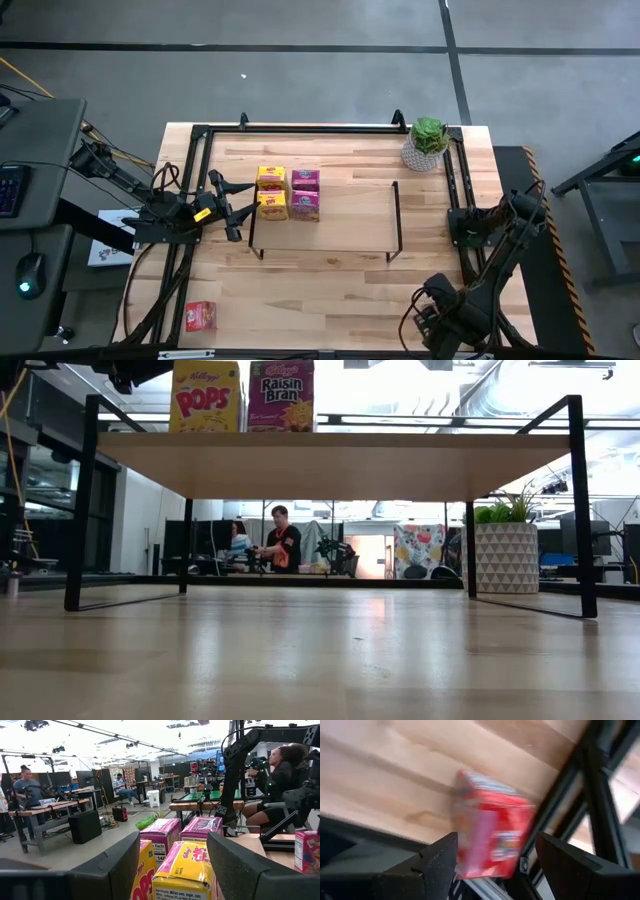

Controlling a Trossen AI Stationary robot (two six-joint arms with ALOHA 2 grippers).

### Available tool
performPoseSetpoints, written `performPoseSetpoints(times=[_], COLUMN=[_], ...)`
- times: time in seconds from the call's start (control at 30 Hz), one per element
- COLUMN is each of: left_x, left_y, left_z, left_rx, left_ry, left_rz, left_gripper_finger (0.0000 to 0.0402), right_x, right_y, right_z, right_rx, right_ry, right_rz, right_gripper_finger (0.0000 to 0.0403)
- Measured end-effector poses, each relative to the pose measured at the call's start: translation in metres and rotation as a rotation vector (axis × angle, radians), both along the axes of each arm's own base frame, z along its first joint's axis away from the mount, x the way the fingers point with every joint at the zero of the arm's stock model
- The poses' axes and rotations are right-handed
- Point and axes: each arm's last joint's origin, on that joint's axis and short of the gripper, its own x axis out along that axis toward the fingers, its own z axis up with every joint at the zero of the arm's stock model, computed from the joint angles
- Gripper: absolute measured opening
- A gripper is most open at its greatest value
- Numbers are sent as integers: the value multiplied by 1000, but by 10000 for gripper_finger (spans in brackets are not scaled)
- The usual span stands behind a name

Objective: Stack cereal on shelf
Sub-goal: Put the right red cereal box on the shelf

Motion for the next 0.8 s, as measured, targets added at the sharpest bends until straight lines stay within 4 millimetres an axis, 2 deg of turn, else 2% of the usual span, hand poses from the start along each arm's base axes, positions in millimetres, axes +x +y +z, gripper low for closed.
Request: performPoseSetpoints(times=[0.13,0.27,0.6,0.8], left_x=[0,0,0,0], left_y=[0,0,0,0], left_z=[0,0,0,0], left_rx=[0,0,-9,-8], left_ry=[0,0,-3,-3], left_rz=[0,0,-1,-2], left_gripper_finger=[220,220,220,220], right_x=[-7,-13,-10,-10], right_y=[0,6,10,10], right_z=[1,-2,-3,-3], right_rx=[-32,-34,1,-5], right_ry=[47,22,-40,-49], right_rz=[-78,-134,-32,-34], right_gripper_finger=[259,259,259,259])
